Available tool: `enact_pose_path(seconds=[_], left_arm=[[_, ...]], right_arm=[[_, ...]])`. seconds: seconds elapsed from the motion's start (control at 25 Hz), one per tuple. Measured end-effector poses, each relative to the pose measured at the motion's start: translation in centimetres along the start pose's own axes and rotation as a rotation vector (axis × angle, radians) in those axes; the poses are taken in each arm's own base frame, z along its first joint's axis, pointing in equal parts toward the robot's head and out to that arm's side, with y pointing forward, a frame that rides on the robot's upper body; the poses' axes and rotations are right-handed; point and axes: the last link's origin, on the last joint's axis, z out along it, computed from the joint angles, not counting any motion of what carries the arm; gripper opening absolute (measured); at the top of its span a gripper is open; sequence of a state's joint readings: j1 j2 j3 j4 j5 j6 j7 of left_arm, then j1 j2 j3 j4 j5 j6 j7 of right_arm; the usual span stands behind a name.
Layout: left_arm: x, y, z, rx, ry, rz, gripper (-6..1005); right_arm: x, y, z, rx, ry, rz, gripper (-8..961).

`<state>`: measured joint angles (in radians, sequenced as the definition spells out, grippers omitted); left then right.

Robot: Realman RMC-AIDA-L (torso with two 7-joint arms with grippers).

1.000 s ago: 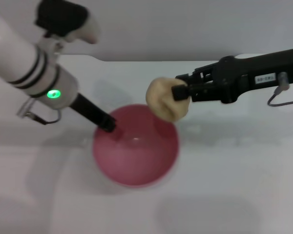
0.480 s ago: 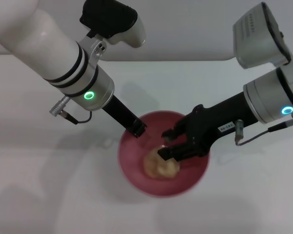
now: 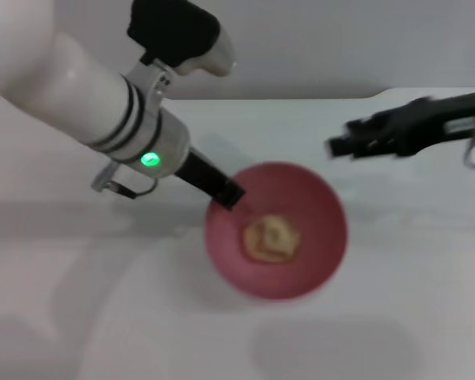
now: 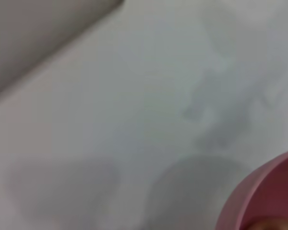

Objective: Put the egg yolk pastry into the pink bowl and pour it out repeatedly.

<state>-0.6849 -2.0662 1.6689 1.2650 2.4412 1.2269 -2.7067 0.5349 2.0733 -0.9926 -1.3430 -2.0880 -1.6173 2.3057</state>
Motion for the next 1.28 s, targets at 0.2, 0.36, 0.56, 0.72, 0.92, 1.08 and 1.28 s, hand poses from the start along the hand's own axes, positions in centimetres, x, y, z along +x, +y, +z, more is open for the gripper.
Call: enact_pose_path(seconds=[0.2,0.36,0.56,0.72,0.92,1.08,1.28], left_arm=[[0.6,2.2,1.0,0.060,0.142,0.156,-1],[0.8,3.3,1.7,0.127,0.251,0.276,-1],[0.6,3.4,2.7,0.314,0.466,0.419,-1],[-0.3,4.2,3.3,0.455,0.701,0.572,-1],[-2.7,5.4,4.5,0.622,0.842,0.922,-1],[-3.6,5.4,4.3,0.720,0.901,1.008,-1],[-3.7,4.9,4.0,0.762,0.912,1.001,-1]], right_arm=[[2.8,-3.0,-4.4,0.093,-0.143,0.234,536],[5.4,-4.2,-6.6,0.137,-0.207,0.364,537],[8.0,-5.3,-7.8,0.167,-0.258,0.478,538],[9.0,-5.8,-8.5,0.199,-0.268,0.514,538],[9.4,-5.8,-8.6,0.198,-0.270,0.528,539],[9.6,-5.8,-8.5,0.195,-0.269,0.536,540],[9.7,-5.8,-8.2,0.187,-0.264,0.544,540]])
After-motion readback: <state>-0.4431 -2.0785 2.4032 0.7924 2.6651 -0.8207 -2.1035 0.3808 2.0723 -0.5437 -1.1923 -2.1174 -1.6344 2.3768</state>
